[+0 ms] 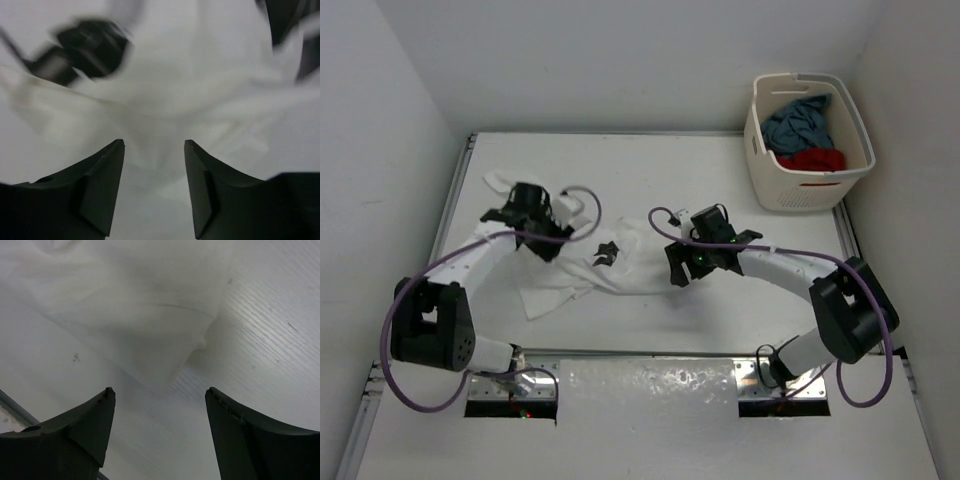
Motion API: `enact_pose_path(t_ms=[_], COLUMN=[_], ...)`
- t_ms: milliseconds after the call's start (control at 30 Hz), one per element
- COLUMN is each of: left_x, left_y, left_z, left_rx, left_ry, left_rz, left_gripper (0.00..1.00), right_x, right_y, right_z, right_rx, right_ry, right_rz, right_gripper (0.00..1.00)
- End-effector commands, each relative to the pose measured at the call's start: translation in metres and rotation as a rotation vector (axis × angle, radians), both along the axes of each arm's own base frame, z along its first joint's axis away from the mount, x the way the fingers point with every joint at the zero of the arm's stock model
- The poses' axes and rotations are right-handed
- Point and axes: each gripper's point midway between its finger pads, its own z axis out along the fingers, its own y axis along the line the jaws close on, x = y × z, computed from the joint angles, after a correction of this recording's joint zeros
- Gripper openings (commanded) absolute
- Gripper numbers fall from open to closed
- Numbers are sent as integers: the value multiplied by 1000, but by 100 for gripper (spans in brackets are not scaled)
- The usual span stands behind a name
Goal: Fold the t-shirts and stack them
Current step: Flatten out the tshirt
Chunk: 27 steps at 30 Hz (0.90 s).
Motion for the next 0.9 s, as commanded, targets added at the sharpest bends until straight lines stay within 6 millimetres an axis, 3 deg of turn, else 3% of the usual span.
enact_pose_path(t_ms=[0,33,133,300,433,633,800,867], left_x=[-15,-19,-9,-6,-13,-41,-43,-39], left_y=[32,35,39,42,30,16,5,15], left_z=[-15,-24,-27,-41,-53,-65,-52,-55], left_rx=[260,282,313,328,256,188,141,191], left_ry=[-43,-14,-43,-15,21,122,101,88], left_rz=[-132,-140,-147,-120,-143,-250,-302,-277], left_gripper=[52,56,63,63,62,61,60,60], right_x=[16,16,20,24,23,14,6,6], right_y=[31,34,39,43,50,52,46,45], right_z=[17,13,4,-8,-16,-26,-30,-34], right_rx=[92,86,67,65,78,63,41,33], right_ry=[-110,-106,-96,-95,-68,-33,-35,-27], right_rz=[14,19,20,2,15,55,64,60], right_gripper=[72,72,72,71,71,68,64,63])
